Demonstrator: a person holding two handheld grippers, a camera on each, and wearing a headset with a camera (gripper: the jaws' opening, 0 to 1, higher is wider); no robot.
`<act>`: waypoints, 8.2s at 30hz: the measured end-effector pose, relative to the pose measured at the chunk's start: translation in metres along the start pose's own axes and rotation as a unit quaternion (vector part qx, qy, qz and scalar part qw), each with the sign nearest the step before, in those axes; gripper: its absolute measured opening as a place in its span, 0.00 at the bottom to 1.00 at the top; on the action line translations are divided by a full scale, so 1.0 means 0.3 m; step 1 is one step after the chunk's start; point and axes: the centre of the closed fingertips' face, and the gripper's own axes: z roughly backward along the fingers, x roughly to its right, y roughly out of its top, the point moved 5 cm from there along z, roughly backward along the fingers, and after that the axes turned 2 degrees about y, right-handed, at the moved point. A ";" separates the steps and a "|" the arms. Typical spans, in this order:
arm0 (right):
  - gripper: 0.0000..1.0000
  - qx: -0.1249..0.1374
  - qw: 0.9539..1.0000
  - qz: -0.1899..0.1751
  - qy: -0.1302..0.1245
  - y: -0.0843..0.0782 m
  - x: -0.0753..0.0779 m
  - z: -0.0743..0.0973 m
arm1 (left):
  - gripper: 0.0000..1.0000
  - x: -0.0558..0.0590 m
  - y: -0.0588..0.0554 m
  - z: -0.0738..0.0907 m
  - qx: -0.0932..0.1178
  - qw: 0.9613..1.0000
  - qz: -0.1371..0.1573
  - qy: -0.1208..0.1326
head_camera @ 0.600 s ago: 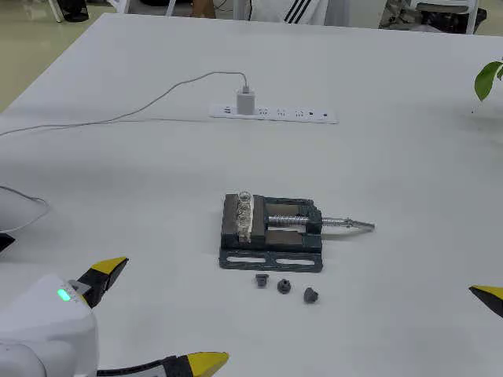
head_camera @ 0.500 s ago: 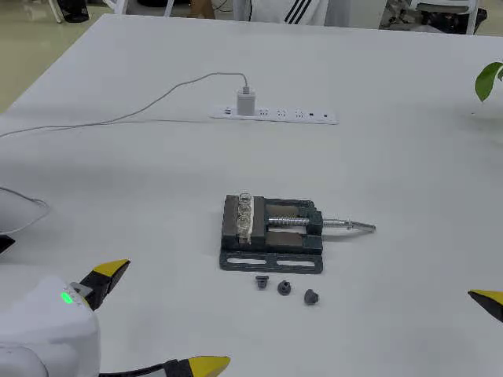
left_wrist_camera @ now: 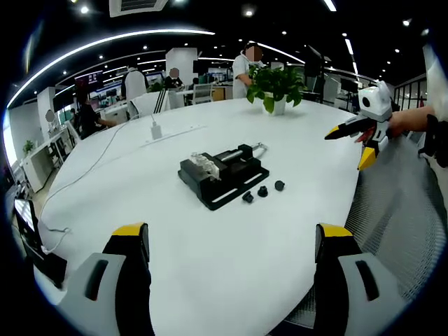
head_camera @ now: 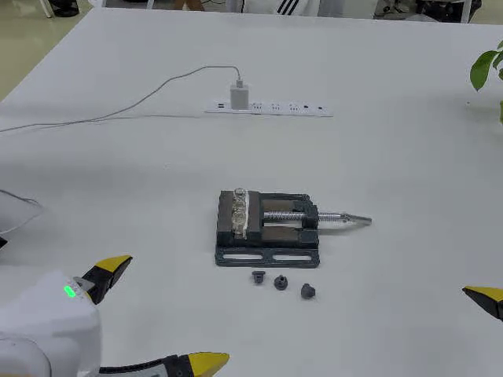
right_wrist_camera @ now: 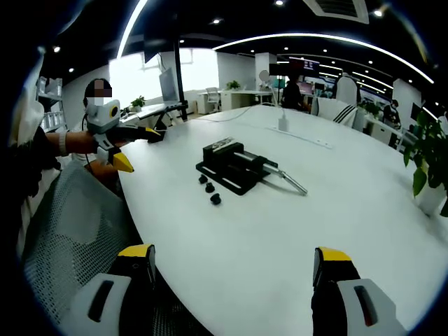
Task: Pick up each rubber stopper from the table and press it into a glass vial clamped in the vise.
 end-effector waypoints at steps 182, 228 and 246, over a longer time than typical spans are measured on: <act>0.64 0.101 0.991 0.078 0.033 0.259 -0.086 -0.047 | 0.03 0.117 0.327 -0.238 -0.078 0.884 0.284 -0.364; 0.11 0.189 0.954 0.147 0.178 0.500 -0.272 -0.160 | 0.03 0.140 0.318 -0.092 -0.048 0.724 0.493 -0.480; 0.08 0.183 0.947 0.166 0.204 0.502 -0.310 -0.146 | 0.03 0.150 0.305 -0.070 -0.072 0.697 0.503 -0.506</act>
